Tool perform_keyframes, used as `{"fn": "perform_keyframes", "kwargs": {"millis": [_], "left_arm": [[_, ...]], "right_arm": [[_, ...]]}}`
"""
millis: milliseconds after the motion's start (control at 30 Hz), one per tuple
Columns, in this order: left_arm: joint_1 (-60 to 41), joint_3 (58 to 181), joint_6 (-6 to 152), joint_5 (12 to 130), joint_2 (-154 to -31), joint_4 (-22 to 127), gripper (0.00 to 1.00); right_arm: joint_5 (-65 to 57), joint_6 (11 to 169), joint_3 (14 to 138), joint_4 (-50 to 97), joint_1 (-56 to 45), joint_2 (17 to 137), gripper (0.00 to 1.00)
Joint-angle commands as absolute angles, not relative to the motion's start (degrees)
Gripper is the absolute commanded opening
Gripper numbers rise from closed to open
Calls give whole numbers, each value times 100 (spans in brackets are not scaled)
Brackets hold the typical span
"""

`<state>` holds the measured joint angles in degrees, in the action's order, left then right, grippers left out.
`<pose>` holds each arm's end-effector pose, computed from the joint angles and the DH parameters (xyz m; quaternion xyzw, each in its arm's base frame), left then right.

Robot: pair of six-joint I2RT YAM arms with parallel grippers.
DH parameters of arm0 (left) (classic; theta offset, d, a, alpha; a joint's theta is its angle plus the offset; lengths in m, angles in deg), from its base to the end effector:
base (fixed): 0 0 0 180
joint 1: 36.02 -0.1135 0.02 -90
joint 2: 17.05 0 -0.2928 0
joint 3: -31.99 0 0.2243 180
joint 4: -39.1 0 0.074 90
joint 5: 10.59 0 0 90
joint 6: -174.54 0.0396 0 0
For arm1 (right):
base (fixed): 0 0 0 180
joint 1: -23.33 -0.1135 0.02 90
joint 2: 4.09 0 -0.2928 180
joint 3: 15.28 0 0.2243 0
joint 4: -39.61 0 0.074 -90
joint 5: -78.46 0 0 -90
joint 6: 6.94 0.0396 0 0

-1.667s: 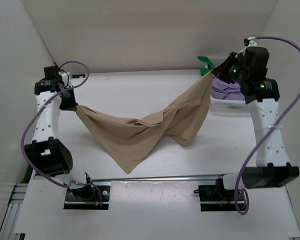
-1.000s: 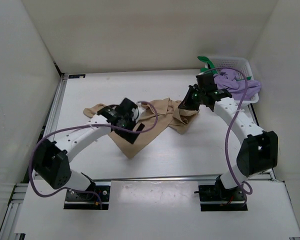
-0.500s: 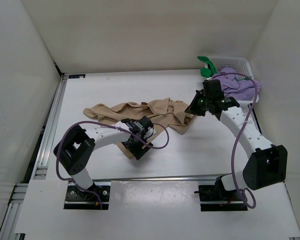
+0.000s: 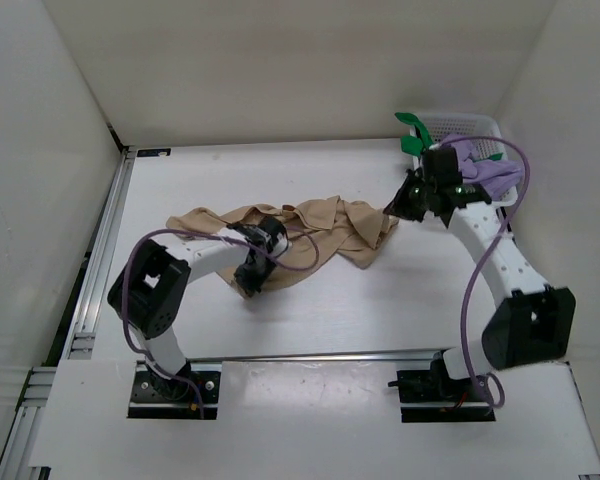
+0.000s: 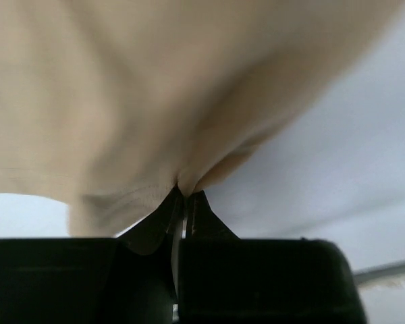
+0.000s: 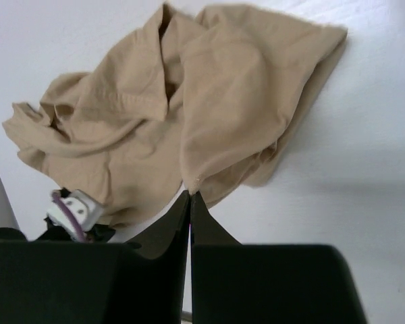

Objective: Fold and stack the t-shirts
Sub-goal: Flatten out the tshirt

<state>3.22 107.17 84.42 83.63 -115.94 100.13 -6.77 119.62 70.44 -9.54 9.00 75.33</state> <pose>0.2195 -0.1755 0.1996 0.3326 0.9412 0.0192 0.0556 0.2631 0.0706 0.3488 0.1602 0.9018 0.2061 0.3445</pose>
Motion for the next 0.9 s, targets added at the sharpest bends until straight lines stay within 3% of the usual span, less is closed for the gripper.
{"fn": "perform_keyframes", "kwargs": {"millis": [0, 67, 200, 300, 400, 633, 867], "left_arm": [[-550, 11444, 8454, 8950, -11312, 9716, 10], [-1242, 12113, 8454, 9223, -11180, 9716, 10], [-2167, 14814, 8454, 9469, -11240, 9716, 10], [-2442, 16145, 8454, 9558, -11320, 9716, 10], [-2504, 16388, 8454, 9690, -11216, 9716, 10], [-2705, 15536, 8454, 10032, -10636, 9716, 10], [-2776, 12806, 8454, 10050, -9118, 9716, 10]], "right_arm": [[-355, 11691, 8290, -939, 1348, 8422, 0], [-355, 11690, 10169, -1334, 1611, 9149, 0], [5, 12058, 12900, -1608, 2016, 9953, 0], [163, 12279, 13296, -1398, 2184, 9893, 0], [164, 12218, 12788, -1010, 2237, 9410, 0], [217, 12042, 10645, -1010, 2237, 8101, 0], [208, 11989, 6845, -1010, 1921, 5939, 0]]}}
